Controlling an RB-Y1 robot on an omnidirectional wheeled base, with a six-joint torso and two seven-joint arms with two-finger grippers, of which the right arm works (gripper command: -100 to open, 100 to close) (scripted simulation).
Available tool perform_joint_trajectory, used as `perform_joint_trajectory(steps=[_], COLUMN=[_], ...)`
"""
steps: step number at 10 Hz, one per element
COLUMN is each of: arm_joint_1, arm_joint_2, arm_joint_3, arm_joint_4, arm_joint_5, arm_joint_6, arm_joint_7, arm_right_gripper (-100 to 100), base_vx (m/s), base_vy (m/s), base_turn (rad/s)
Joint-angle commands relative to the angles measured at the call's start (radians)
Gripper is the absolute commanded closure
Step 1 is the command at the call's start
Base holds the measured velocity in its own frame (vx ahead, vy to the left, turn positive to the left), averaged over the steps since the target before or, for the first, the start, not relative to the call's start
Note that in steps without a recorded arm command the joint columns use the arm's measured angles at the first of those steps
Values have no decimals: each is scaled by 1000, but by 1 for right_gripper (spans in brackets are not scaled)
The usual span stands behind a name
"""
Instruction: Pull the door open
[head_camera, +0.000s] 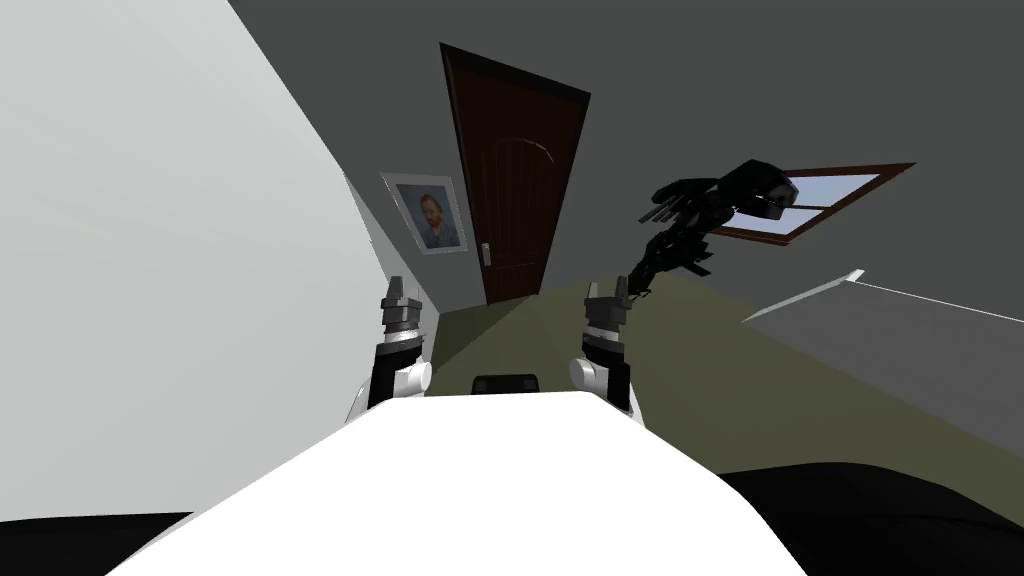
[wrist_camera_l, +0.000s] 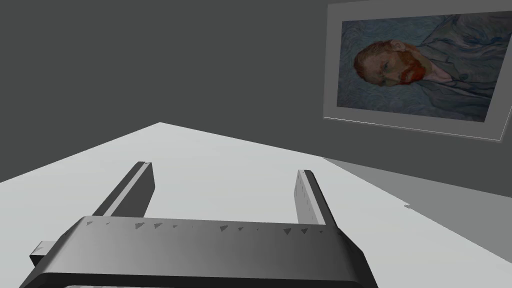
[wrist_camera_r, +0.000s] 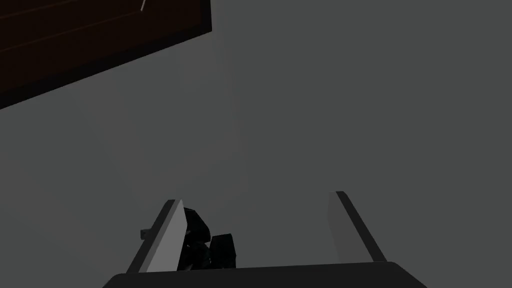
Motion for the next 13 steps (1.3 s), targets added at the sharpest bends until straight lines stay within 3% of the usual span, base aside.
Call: perform_joint_trajectory(steps=[1,13], arm_joint_1=[-5,-34], arm_joint_2=[-16,-85], arm_joint_3=[0,3], arm_joint_4=[20,140], arm_joint_5=[-8,-56], arm_joint_6=[4,28], arm_joint_7=[-36,-257], arm_right_gripper=[-100,-100], base_vx=[101,121], base_vy=[58,36], base_turn=[103,74])
